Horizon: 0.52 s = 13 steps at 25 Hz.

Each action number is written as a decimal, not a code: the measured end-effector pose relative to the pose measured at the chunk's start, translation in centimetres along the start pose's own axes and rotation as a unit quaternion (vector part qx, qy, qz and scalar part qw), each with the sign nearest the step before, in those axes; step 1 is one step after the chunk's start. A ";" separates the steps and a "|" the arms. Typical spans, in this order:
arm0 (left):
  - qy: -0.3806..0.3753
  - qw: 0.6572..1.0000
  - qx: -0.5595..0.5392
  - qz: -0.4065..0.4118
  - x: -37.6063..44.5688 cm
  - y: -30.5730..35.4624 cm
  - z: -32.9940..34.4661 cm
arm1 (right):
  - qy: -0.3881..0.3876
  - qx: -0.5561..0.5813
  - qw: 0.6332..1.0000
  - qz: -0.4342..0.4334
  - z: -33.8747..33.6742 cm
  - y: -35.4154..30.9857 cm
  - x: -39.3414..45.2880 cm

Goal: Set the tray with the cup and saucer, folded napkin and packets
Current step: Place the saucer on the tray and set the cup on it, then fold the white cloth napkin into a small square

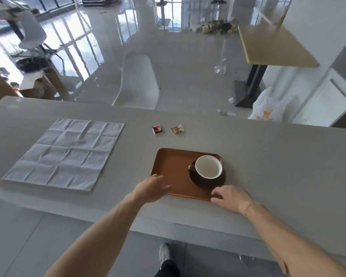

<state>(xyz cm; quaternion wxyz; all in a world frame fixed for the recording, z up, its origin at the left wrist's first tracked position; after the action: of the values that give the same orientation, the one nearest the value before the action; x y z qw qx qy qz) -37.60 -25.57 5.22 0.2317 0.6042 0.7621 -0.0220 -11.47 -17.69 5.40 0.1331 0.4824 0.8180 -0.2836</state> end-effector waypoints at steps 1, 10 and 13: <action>0.010 1.000 0.019 0.004 -1.7 -0.8 -0.3 | 0.007 0.002 1.000 -0.029 0.0 -2.0 -0.3; 0.077 0.989 0.030 -0.126 -17.6 -15.9 -0.5 | -0.003 -0.056 0.974 -0.218 4.6 -22.2 -0.3; 0.086 0.978 0.025 -0.189 -23.6 -22.6 0.3 | -0.022 -0.089 0.959 -0.270 8.1 -30.5 0.1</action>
<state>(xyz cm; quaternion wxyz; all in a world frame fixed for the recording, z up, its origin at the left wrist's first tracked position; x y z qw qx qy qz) -54.69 -53.21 8.37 0.1419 0.4547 0.8787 -0.0326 -38.36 -33.88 9.07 0.1119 0.2234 0.9365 -0.2459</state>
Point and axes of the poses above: each hand's wrist, its own x-axis towards the middle knuckle, its own z-axis out of the palm, y = z × x, the point moved 5 cm from there along x, towards the middle knuckle, and after that the axes turned 11 degrees about x, right-handed, at the moved point
